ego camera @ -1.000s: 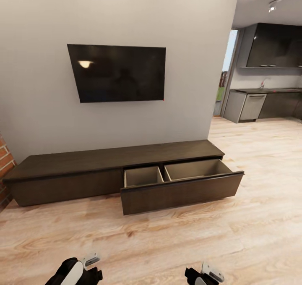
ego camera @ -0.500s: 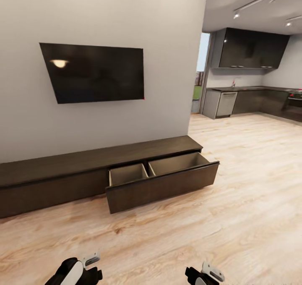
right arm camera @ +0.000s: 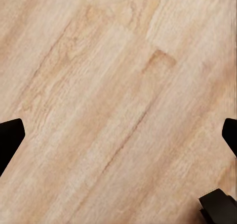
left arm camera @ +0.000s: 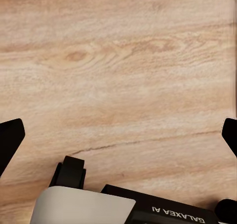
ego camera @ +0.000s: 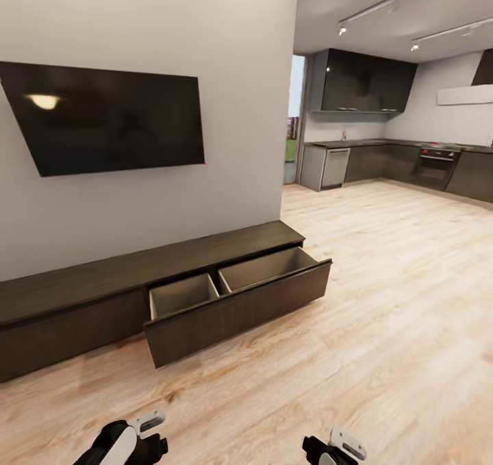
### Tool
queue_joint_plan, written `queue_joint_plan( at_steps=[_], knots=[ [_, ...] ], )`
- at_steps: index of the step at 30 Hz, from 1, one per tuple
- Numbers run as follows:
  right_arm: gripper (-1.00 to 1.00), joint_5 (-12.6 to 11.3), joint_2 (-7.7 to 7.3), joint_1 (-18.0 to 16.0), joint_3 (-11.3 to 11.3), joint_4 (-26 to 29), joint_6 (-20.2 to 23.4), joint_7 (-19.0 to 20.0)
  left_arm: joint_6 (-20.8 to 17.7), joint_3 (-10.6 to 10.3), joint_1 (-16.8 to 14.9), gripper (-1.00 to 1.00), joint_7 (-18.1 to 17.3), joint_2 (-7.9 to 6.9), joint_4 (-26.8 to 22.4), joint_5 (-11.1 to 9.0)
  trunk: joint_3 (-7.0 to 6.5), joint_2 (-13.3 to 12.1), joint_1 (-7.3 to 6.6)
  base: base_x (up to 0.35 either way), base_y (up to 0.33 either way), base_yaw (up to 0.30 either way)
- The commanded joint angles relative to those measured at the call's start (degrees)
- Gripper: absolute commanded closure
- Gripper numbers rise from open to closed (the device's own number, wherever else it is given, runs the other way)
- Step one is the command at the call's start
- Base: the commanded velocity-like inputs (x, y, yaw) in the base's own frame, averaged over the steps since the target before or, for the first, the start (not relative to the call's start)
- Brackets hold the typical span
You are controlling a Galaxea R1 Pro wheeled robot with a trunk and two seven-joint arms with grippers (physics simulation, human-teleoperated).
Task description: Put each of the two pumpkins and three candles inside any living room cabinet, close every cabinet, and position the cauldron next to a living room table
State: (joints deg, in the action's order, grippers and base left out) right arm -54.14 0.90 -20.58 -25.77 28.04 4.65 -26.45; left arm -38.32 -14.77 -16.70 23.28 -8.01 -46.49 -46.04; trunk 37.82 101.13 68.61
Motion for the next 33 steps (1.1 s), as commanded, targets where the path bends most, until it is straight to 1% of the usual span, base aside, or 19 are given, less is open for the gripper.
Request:
queue_joint_plan(
  at_steps=[1,33],
  knots=[
    [-1.0,0.0,-0.01,-0.01,0.01,0.0,-0.01,0.0,0.0,0.0,0.0,-1.0,0.0,0.0,0.0,-0.01,0.0,0.0,0.0,-0.018,0.002,-0.286],
    [-1.0,-0.09,-0.38,0.01,0.04,0.0,0.01,0.0,0.0,-0.06,0.0,-1.0,0.01,0.0,0.0,0.08,0.0,0.0,0.0,-0.001,0.0,-0.287]
  ],
)
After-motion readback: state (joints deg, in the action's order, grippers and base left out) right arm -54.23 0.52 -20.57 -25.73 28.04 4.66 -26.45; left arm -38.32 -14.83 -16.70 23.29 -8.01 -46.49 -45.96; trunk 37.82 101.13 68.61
